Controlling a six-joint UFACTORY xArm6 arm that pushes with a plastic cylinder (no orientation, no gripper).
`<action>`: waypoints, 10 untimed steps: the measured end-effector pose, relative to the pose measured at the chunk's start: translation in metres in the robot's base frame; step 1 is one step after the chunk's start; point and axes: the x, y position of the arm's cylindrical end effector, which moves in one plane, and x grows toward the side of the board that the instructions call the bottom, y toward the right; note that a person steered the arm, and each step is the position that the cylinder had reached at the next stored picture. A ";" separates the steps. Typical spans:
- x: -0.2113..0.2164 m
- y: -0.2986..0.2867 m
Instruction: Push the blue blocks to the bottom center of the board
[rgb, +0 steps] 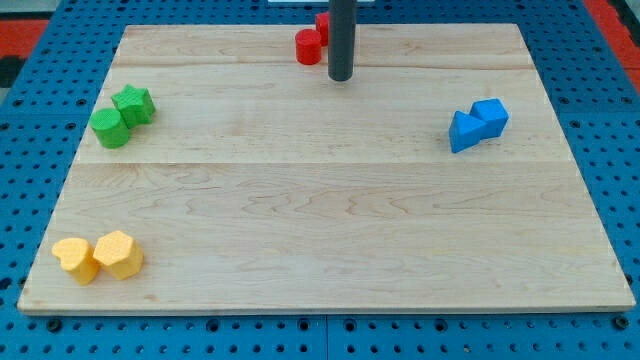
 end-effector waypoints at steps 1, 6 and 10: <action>0.002 0.000; 0.046 0.225; 0.196 0.077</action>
